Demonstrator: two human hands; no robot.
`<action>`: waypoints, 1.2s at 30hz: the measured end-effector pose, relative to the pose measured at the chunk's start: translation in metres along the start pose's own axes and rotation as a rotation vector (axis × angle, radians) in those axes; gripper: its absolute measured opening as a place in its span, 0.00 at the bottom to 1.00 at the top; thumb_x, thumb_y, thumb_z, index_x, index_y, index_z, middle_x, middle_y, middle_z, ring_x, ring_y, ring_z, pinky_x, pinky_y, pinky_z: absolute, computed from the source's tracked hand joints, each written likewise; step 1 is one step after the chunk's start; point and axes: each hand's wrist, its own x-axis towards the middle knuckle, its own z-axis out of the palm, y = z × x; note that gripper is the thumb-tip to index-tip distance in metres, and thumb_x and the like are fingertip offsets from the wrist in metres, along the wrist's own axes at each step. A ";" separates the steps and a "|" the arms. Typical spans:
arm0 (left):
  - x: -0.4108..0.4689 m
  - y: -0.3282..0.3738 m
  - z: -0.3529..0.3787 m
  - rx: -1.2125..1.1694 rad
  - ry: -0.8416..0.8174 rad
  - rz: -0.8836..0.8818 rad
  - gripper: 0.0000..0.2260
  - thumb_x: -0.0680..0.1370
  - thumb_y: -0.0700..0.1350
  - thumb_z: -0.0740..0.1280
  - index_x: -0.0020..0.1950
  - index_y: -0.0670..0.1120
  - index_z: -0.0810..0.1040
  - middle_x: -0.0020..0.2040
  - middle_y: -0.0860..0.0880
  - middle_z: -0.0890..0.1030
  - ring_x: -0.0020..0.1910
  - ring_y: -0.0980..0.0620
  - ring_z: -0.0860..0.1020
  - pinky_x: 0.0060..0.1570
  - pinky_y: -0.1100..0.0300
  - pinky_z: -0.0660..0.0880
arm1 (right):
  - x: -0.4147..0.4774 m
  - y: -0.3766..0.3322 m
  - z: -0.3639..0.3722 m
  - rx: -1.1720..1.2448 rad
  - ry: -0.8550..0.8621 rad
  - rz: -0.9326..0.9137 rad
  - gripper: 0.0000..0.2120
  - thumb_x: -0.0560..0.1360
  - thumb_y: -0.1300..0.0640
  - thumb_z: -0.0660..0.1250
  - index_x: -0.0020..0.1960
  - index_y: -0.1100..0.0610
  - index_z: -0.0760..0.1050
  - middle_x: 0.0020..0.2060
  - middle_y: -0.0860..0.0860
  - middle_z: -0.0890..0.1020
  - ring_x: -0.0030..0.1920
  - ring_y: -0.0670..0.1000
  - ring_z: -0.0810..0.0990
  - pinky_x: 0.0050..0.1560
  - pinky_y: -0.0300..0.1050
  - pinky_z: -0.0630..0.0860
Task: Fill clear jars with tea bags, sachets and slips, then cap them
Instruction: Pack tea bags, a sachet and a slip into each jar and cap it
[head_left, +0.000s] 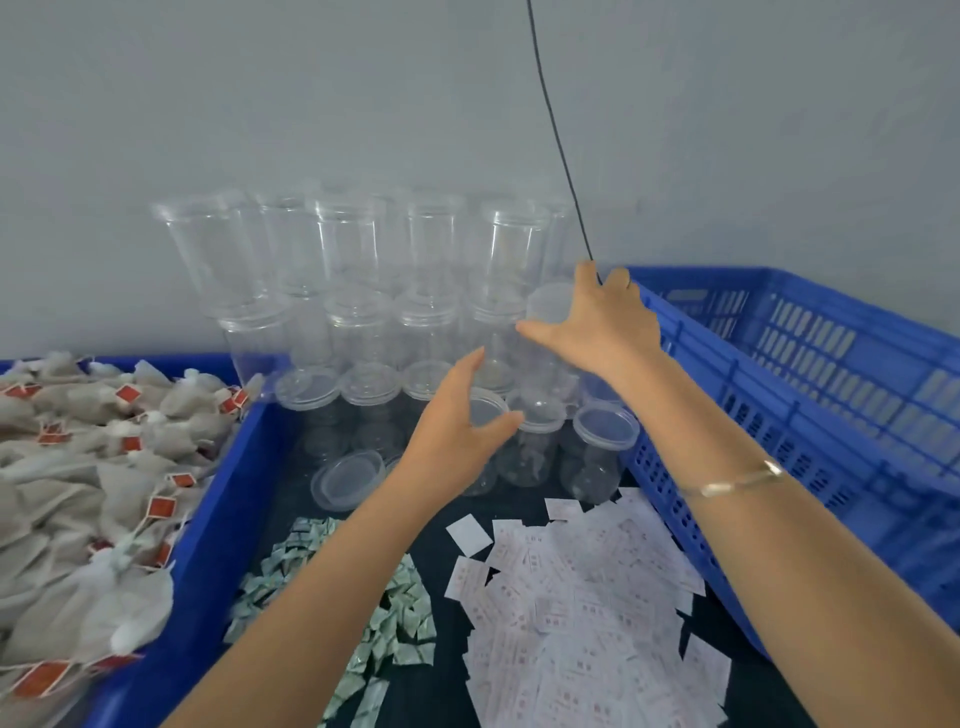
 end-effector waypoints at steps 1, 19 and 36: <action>-0.004 0.006 -0.001 -0.044 -0.003 -0.005 0.41 0.72 0.54 0.73 0.78 0.50 0.53 0.77 0.56 0.59 0.74 0.60 0.58 0.64 0.69 0.57 | -0.015 -0.004 -0.010 0.013 0.003 -0.042 0.41 0.73 0.29 0.62 0.75 0.55 0.59 0.69 0.60 0.67 0.69 0.62 0.68 0.53 0.55 0.69; -0.156 -0.031 -0.026 -0.298 -0.278 -0.031 0.26 0.63 0.47 0.78 0.60 0.46 0.77 0.54 0.45 0.82 0.55 0.47 0.81 0.57 0.54 0.76 | -0.159 -0.022 -0.023 0.275 -1.062 -0.772 0.31 0.72 0.55 0.77 0.69 0.40 0.68 0.64 0.42 0.68 0.67 0.37 0.66 0.69 0.41 0.66; -0.159 -0.045 -0.025 -0.154 -0.194 -0.076 0.32 0.61 0.57 0.79 0.63 0.55 0.72 0.57 0.51 0.81 0.56 0.51 0.80 0.56 0.49 0.77 | -0.143 -0.032 -0.015 0.168 -1.167 -0.616 0.43 0.69 0.33 0.72 0.72 0.28 0.46 0.69 0.27 0.51 0.74 0.43 0.61 0.67 0.44 0.67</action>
